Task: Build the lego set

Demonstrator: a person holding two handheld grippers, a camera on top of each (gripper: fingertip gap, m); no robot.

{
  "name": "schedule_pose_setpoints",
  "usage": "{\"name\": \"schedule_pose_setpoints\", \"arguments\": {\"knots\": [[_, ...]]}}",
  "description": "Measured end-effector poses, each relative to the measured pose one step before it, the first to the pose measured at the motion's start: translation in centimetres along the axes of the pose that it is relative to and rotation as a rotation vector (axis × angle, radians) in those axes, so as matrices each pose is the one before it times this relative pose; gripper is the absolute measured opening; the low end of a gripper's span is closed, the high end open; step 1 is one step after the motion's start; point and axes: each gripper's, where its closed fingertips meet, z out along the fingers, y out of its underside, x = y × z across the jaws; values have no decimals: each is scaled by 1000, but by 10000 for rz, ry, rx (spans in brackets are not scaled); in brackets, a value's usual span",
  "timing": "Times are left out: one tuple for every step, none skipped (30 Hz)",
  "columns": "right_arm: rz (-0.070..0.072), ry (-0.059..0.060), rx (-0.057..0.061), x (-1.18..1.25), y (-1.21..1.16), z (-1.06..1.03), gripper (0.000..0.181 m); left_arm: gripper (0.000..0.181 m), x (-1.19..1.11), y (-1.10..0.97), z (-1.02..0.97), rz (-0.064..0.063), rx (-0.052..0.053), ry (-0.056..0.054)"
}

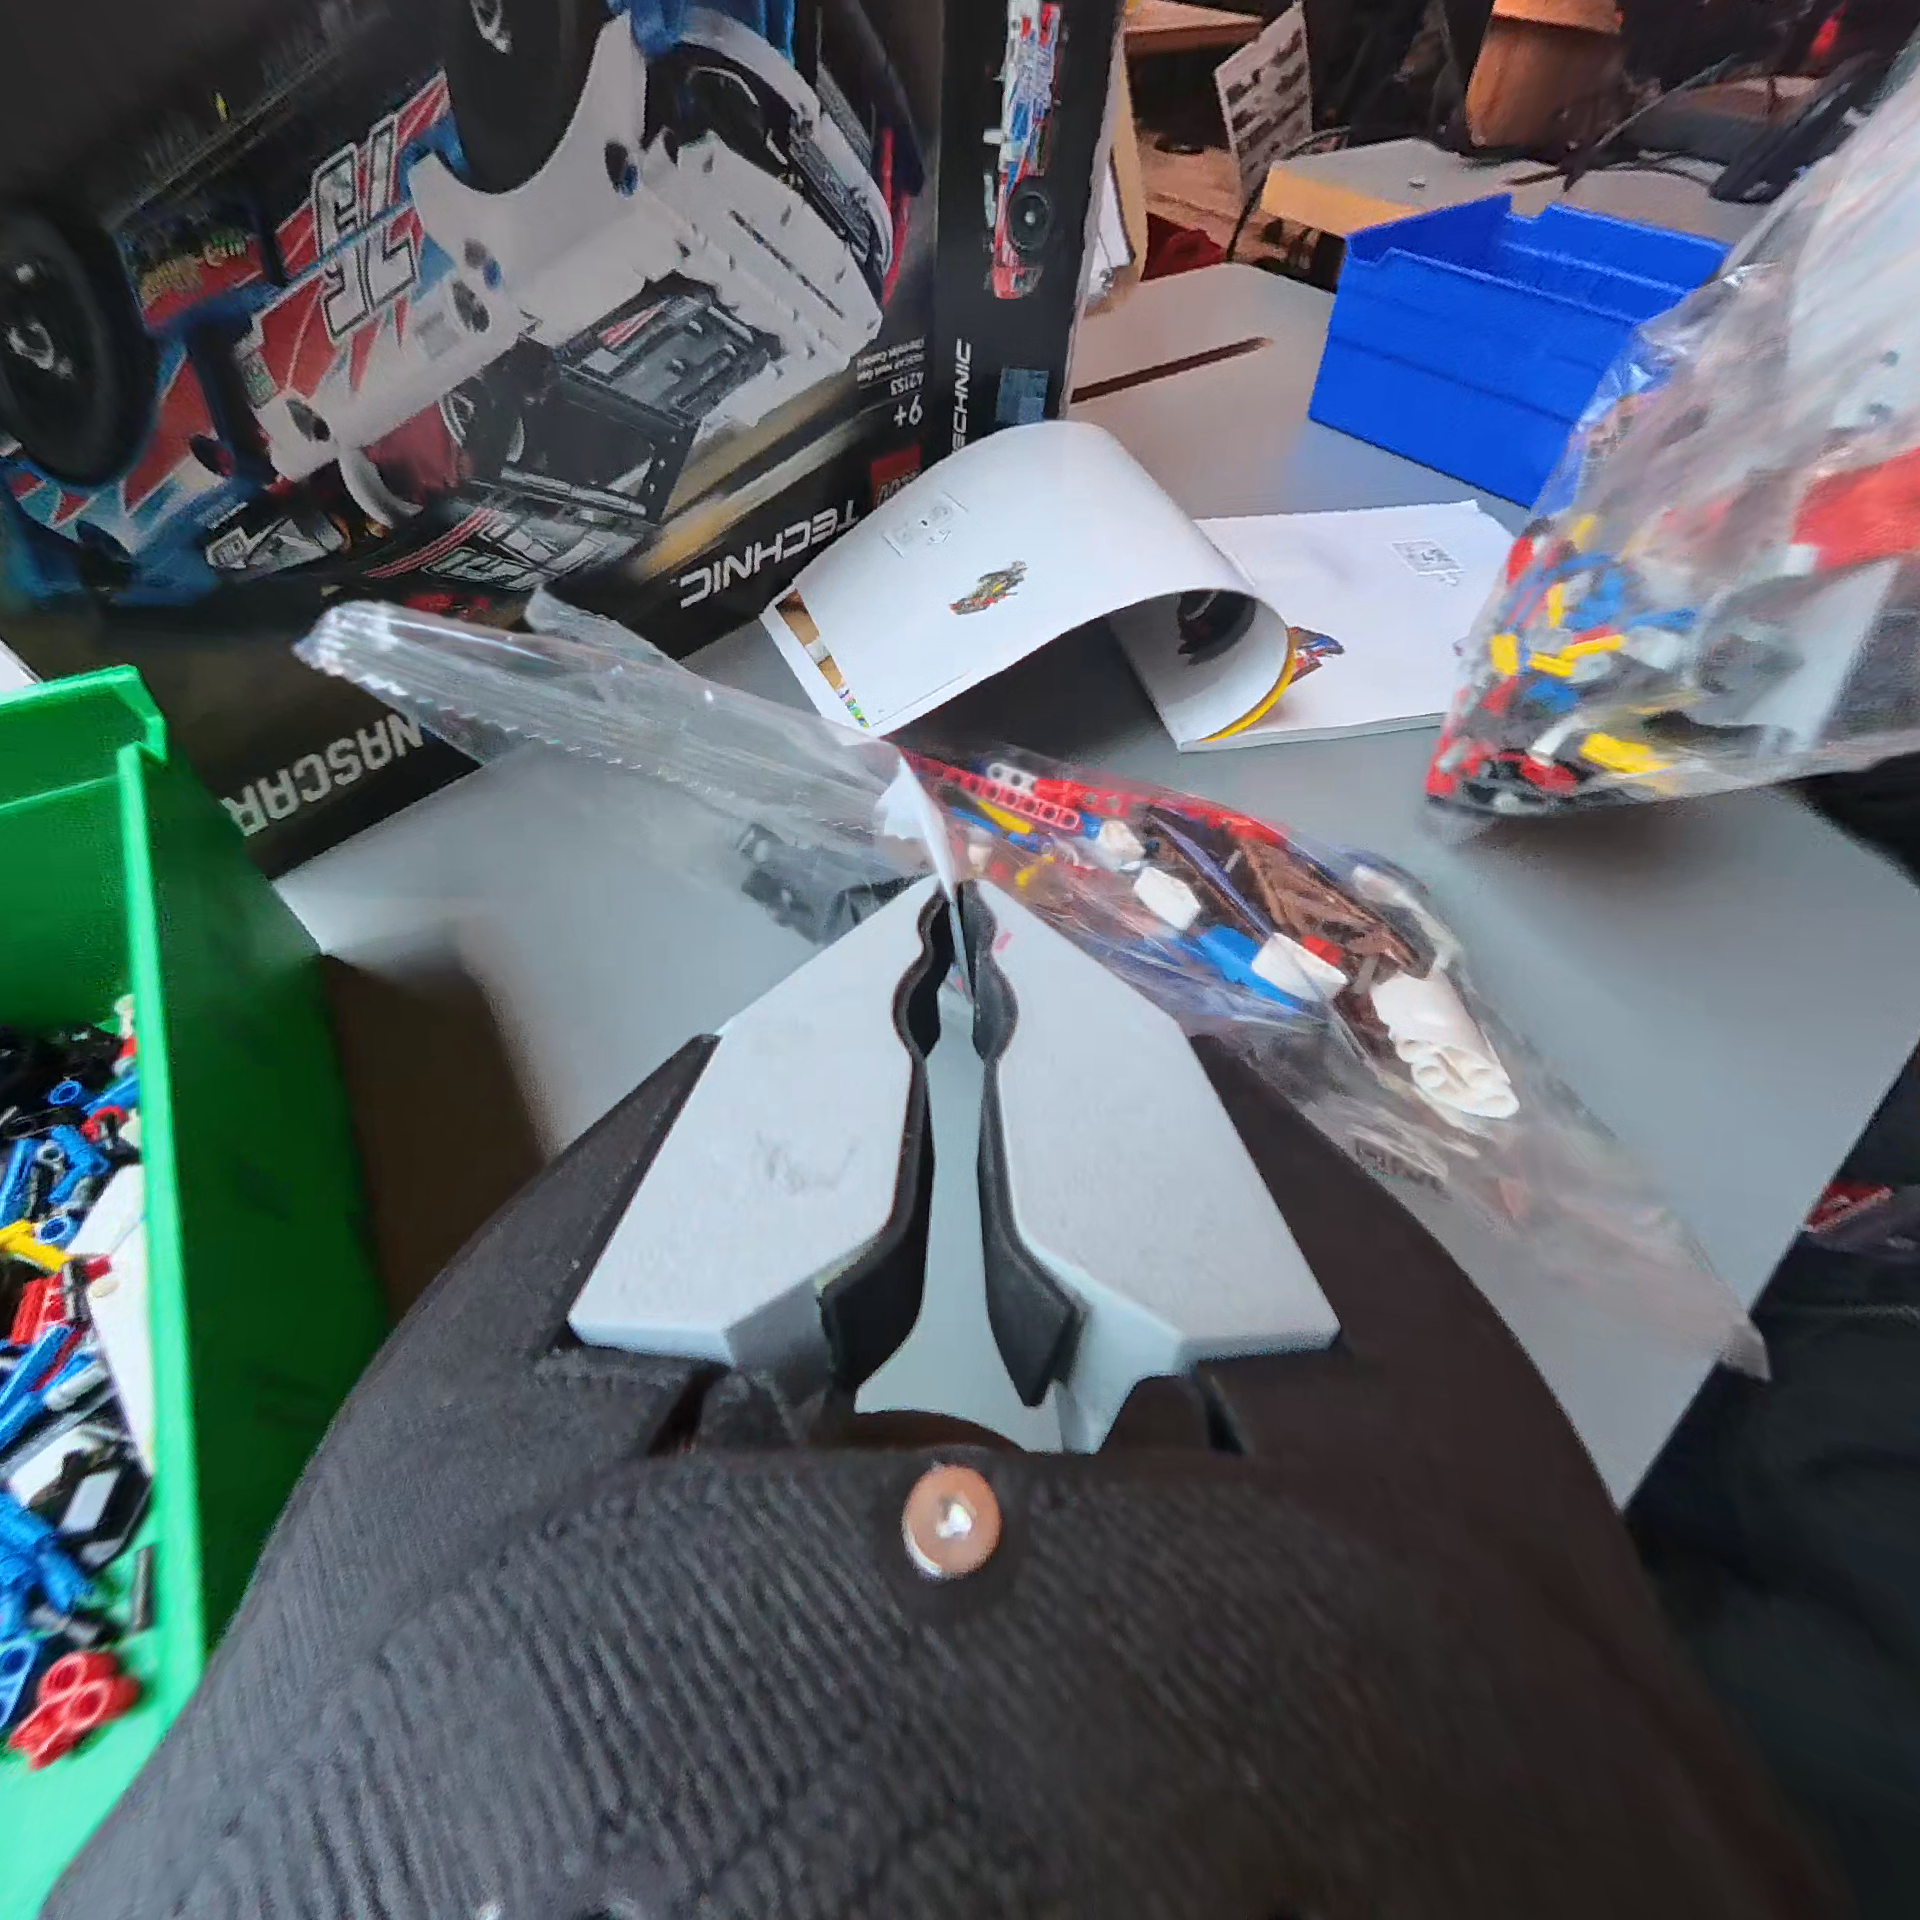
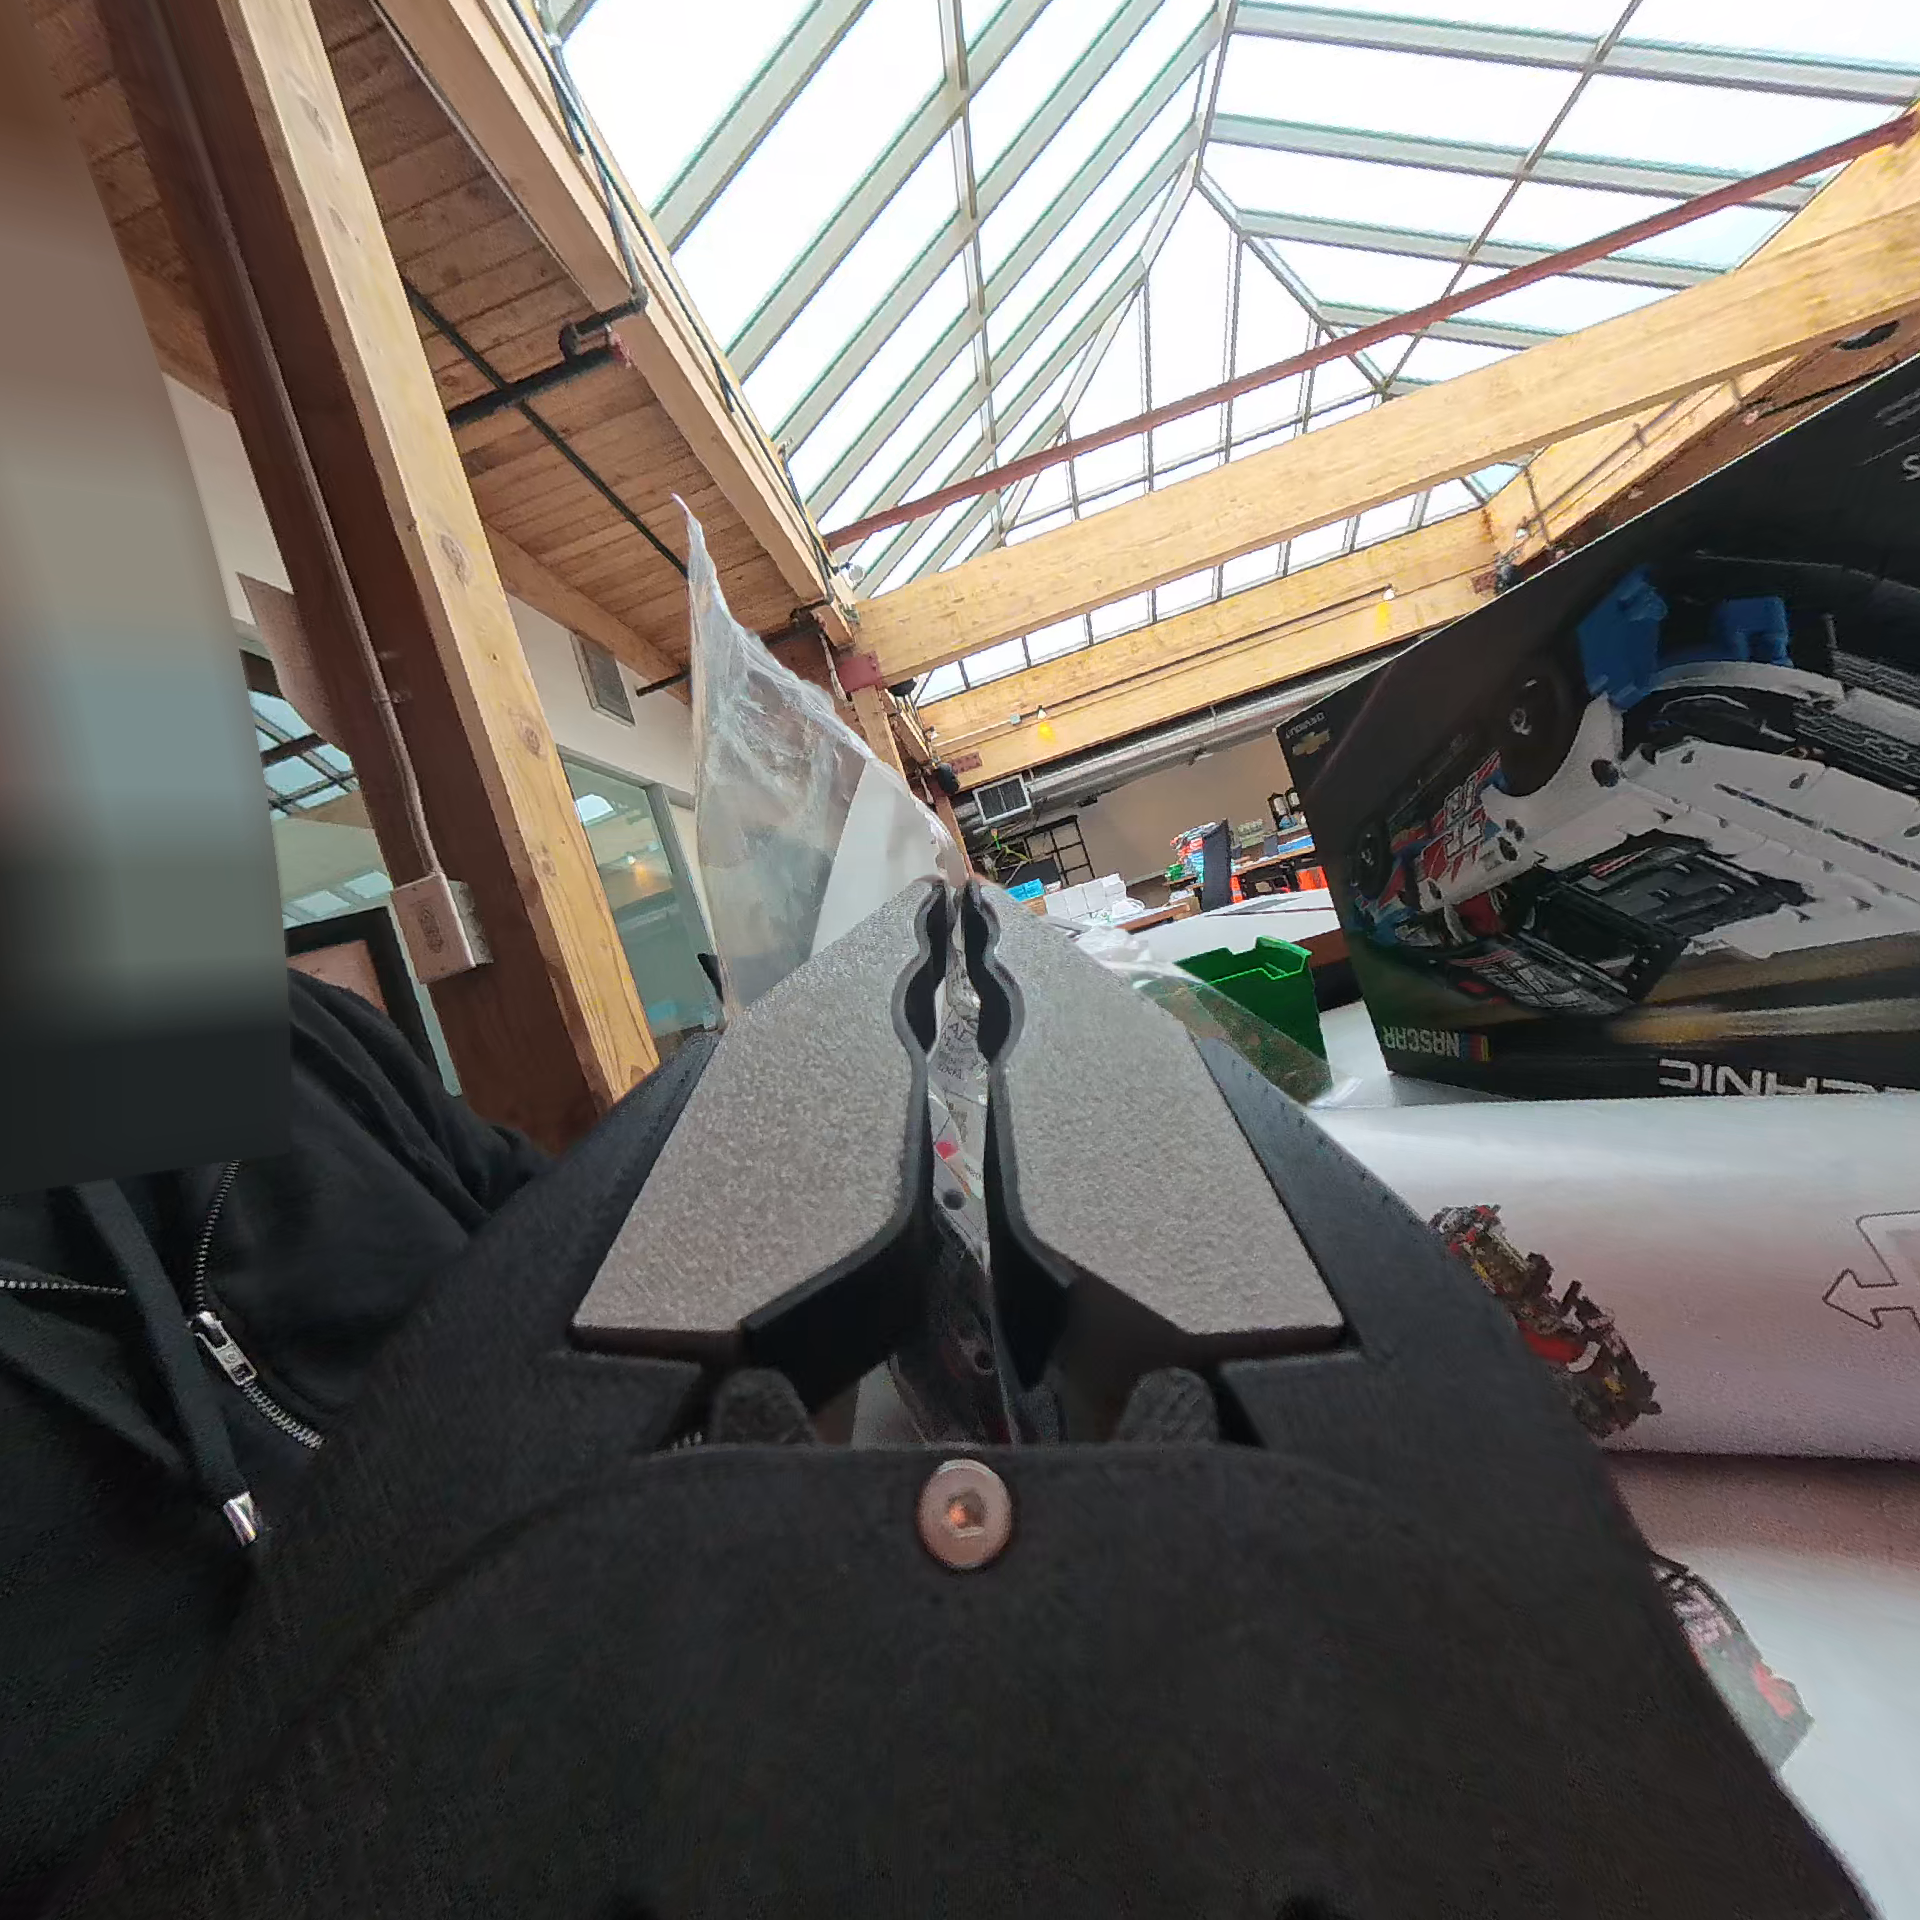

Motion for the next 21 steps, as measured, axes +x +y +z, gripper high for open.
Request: {"name": "schedule_pose_setpoints", "arguments": {"knots": [[-11,29,72,49,-113,-105,0,0,2,379,-410,72,-267,75],[0,-10,76,-26,-131,-88,0,0,-354,661,-365,104,-322,-182],[-6,-55,64,-95,-130,-69,0,0,-531,750,-343,107,-233,-329],[-45,-60,44,-146,-124,-58,0,0,-453,945,-319,51,-281,-267],[-72,-89,64,-203,-165,-65,0,0,-343,1021,-294,17,-288,-193],[-47,-81,96,-168,-211,-89,0,0,-231,923,-254,16,-184,-121],[27,-41,127,-21,-220,-106,0,0,-129,784,-208,-27,-79,-39],[105,-11,128,96,-182,-123,0,0,-89,655,-136,-139,-16,7],[129,-21,104,116,-125,-112,0,0,-111,593,-54,-168,-16,18],[80,-30,84,51,-100,-81,0,0,-178,470,14,-164,6,-21],[9,-21,63,-20,-91,-54,0,0,-207,332,61,-171,66,-60],[-31,2,36,-23,-67,-38,0,0,-180,360,101,-165,20,-36],[-42,34,-1,17,-26,-47,0,0,-174,402,112,-93,-20,-28],[-37,55,-34,55,15,-38,0,0,-167,415,130,-111,-22,-30],[-31,63,-38,82,32,-49,0,0,-163,388,100,-195,-30,-10],[-28,61,-30,97,21,-33,0,1,-101,355,60,-273,-43,49],[-24,40,-28,60,32,-34,0,4,-36,340,-44,-278,-85,102],[-19,30,-18,47,15,-14,0,9,-69,162,-218,-220,-41,34],[-8,31,-12,55,11,-12,0,14,-142,-75,-403,-168,66,-120],[12,17,-10,40,29,-7,0,19,-152,-100,-556,-79,50,-190],[20,5,-9,32,25,-3,0,21,-10,-63,-642,52,4,-140]]}}
